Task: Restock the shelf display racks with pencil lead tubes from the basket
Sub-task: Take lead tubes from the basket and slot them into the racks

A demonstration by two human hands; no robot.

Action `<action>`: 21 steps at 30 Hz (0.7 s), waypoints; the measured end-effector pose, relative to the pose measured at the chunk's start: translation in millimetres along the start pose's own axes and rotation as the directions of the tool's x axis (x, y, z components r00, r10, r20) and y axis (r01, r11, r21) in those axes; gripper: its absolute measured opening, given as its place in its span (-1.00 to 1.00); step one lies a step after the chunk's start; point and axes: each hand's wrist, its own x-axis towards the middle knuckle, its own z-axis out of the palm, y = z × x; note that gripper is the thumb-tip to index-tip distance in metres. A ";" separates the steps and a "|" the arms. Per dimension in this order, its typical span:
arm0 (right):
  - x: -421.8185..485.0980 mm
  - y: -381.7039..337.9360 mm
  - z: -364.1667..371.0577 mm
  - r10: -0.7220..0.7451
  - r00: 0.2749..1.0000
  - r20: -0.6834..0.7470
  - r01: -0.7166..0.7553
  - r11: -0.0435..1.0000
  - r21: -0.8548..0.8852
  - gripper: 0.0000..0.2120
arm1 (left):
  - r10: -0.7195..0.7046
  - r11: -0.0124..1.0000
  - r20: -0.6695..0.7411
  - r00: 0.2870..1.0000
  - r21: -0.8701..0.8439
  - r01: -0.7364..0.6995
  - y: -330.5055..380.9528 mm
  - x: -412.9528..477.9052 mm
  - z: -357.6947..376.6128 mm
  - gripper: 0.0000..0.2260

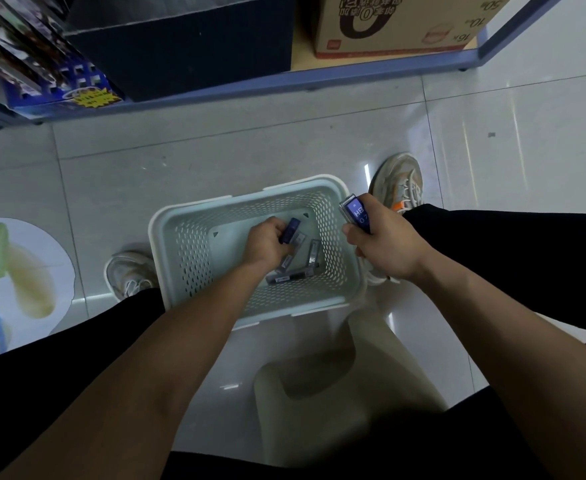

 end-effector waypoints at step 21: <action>1.4 -0.8 0.0 0.014 1.000 -0.006 -0.014 1.000 0.018 -0.77 | 0.194 0.911 0.010 0.981 0.369 -0.184 -5.8 -2.2 15.5 -0.63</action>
